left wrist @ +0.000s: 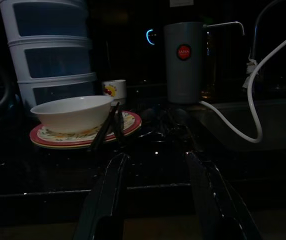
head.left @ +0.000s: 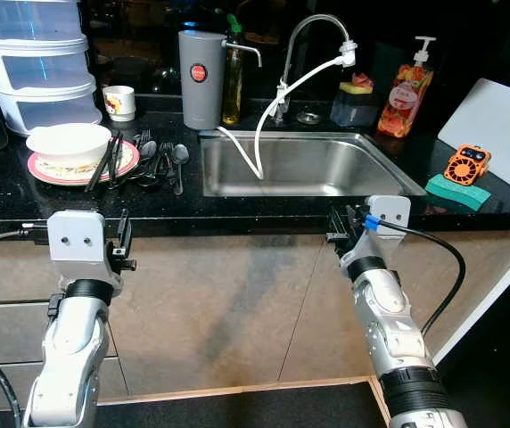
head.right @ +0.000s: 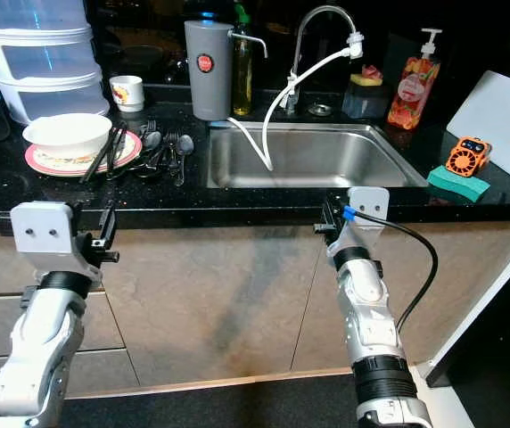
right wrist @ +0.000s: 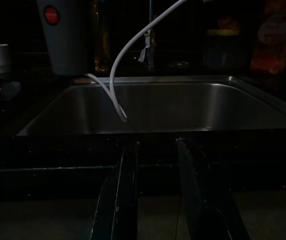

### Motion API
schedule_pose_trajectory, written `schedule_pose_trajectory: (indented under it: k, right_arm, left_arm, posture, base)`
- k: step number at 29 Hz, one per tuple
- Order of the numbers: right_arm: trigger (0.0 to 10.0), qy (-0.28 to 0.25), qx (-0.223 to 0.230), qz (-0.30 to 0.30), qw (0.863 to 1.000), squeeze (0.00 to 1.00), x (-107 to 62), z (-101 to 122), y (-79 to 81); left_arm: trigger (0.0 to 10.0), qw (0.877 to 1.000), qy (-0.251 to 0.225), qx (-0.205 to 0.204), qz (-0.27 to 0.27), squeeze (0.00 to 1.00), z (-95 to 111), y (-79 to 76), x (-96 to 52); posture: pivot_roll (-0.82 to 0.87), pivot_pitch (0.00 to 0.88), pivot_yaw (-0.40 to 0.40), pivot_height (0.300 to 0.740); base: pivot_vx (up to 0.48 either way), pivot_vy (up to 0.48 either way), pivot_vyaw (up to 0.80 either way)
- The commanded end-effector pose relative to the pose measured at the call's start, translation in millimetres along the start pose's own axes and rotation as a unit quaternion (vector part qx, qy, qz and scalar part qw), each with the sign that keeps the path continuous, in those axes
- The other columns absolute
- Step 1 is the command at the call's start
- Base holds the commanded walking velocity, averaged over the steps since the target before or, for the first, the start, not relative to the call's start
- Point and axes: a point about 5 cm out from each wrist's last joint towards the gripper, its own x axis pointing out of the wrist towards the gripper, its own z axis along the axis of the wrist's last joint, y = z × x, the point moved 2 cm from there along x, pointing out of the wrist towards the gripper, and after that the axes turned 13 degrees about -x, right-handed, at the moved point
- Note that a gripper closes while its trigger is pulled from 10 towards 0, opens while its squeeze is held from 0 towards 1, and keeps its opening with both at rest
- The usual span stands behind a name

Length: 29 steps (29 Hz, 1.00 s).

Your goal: Kitchen organization

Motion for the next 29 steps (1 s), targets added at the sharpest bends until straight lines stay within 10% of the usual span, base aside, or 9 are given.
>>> schedule_pose_trajectory:
  k: [1,29]
  right_arm:
    - [10.0,0.016,0.007,-0.002,1.000,0.00,-3.1,-7.1,-1.1]
    - [10.0,0.020,0.009,0.000,1.000,0.00,-4.6,-8.9,-0.2]
  left_arm:
    - [10.0,1.000,0.006,-0.002,-0.004,0.00,-1.1,-2.3,0.1]
    - [10.0,1.000,0.004,-0.002,-0.017,0.00,0.4,-6.7,1.2]
  posture:
    - [0.03,0.027,-0.061,0.740]
    - [0.03,0.026,-0.059,0.740]
  base:
    - [0.330,0.000,0.00]
    - [0.378,0.000,0.00]
